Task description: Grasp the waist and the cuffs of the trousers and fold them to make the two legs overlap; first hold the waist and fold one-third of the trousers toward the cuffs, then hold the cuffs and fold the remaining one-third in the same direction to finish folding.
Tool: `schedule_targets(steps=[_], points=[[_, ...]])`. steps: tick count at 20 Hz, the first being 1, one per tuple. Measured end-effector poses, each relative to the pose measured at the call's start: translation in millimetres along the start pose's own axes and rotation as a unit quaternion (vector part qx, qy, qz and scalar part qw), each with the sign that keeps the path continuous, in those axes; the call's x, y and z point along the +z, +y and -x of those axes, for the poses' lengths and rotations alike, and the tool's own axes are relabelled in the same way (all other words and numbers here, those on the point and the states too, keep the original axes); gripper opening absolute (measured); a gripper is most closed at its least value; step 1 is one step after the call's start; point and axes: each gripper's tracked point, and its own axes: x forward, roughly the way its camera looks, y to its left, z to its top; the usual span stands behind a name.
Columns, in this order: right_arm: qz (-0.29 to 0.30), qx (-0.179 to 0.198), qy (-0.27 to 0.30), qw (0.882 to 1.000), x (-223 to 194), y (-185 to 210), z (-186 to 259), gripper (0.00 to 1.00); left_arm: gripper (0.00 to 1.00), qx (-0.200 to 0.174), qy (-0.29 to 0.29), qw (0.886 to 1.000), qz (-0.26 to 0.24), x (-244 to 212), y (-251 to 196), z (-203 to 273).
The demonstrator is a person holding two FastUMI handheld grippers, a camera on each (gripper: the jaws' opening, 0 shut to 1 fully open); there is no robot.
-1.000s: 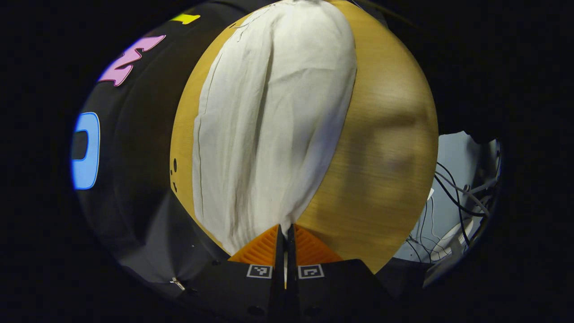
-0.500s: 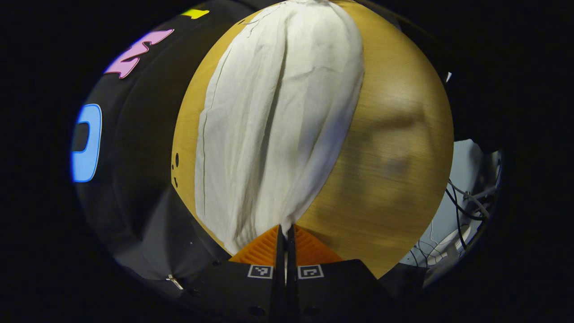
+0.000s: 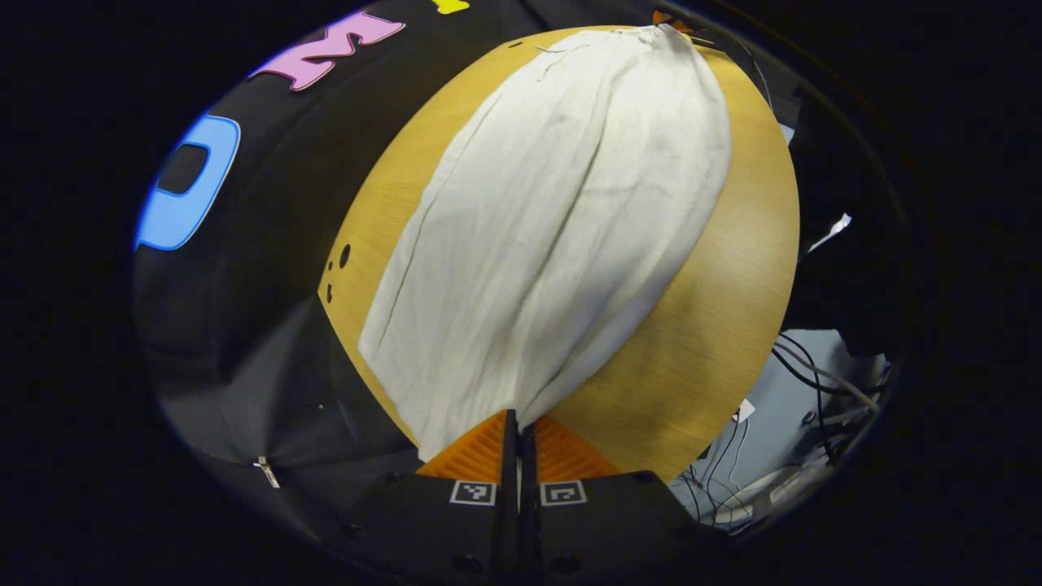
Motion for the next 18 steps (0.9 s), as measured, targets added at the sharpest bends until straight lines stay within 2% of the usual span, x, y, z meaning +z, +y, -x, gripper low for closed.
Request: schedule_targets(steps=[3,5,10,13,14,15,16,18], points=[[-0.049,-0.041,-0.016,0.998,22,-38,6,0.06,0.08,0.018,-0.016,0.998,0.049,11,34,1],[-0.072,-0.061,-0.020,0.995,29,-62,9,0.06,0.05,0.027,-0.025,0.996,0.075,20,55,2],[-0.116,-0.092,-0.018,0.989,45,-110,-23,0.06,0.05,0.050,-0.033,0.989,0.134,44,114,-10],[-0.121,-0.093,-0.008,0.988,50,-122,-44,0.06,0.05,0.041,-0.031,0.985,0.166,57,137,-28],[-0.125,-0.089,-0.004,0.988,51,-126,-53,0.10,0.05,0.040,-0.028,0.984,0.171,60,143,-34],[-0.132,-0.087,-0.001,0.987,53,-127,-62,0.06,0.05,0.037,-0.023,0.984,0.173,63,148,-43],[-0.137,-0.082,0.004,0.987,53,-128,-72,0.10,0.05,0.034,-0.020,0.984,0.175,67,153,-53],[-0.143,-0.076,0.015,0.987,54,-129,-89,0.06,0.05,0.028,-0.012,0.984,0.176,74,158,-72]])
